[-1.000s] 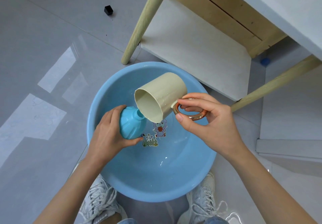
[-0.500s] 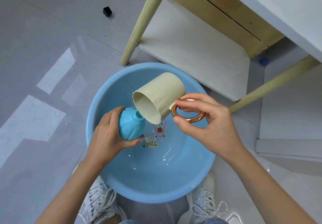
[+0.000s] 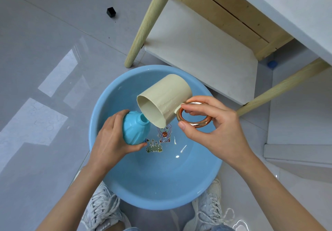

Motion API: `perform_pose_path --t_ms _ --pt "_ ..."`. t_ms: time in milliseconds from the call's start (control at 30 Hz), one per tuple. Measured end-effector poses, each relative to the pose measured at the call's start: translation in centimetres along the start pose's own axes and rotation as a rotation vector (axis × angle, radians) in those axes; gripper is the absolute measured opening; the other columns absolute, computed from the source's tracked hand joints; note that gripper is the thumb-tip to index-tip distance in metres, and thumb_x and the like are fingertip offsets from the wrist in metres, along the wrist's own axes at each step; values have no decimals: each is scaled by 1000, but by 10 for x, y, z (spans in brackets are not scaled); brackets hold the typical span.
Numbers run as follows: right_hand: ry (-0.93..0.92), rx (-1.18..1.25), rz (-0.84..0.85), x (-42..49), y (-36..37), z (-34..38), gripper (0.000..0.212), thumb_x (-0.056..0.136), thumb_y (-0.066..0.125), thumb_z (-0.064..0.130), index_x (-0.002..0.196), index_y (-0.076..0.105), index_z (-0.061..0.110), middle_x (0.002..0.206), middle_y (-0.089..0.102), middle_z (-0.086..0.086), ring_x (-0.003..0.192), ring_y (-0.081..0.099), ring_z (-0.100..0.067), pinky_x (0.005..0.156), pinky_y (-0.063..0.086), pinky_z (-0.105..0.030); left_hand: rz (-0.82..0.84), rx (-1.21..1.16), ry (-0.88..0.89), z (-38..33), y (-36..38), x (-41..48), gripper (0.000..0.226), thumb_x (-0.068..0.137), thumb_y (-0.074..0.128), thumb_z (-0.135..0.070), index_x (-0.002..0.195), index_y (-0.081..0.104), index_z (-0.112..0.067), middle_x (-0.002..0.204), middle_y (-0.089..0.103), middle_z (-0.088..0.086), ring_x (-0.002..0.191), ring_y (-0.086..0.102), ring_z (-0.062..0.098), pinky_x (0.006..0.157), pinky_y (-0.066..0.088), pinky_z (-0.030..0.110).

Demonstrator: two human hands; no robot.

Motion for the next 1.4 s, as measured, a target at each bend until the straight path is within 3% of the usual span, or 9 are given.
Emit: perform_pose_path --t_ms 1400 --pt "-113 -149 -16 0 0 12 35 75 74 31 103 73 10 107 63 -2 92 62 -11 81 51 -21 -1 6 -1 -2 -1 -1 96 48 90 -45 128 47 -12 123 56 2 109 48 20 87 40 31"
Point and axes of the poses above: each hand's wrist, its own x-axis towards the middle knuckle, its own y-axis out of the palm, z = x × y, the point moved 6 cm from there along x, towards the middle knuckle
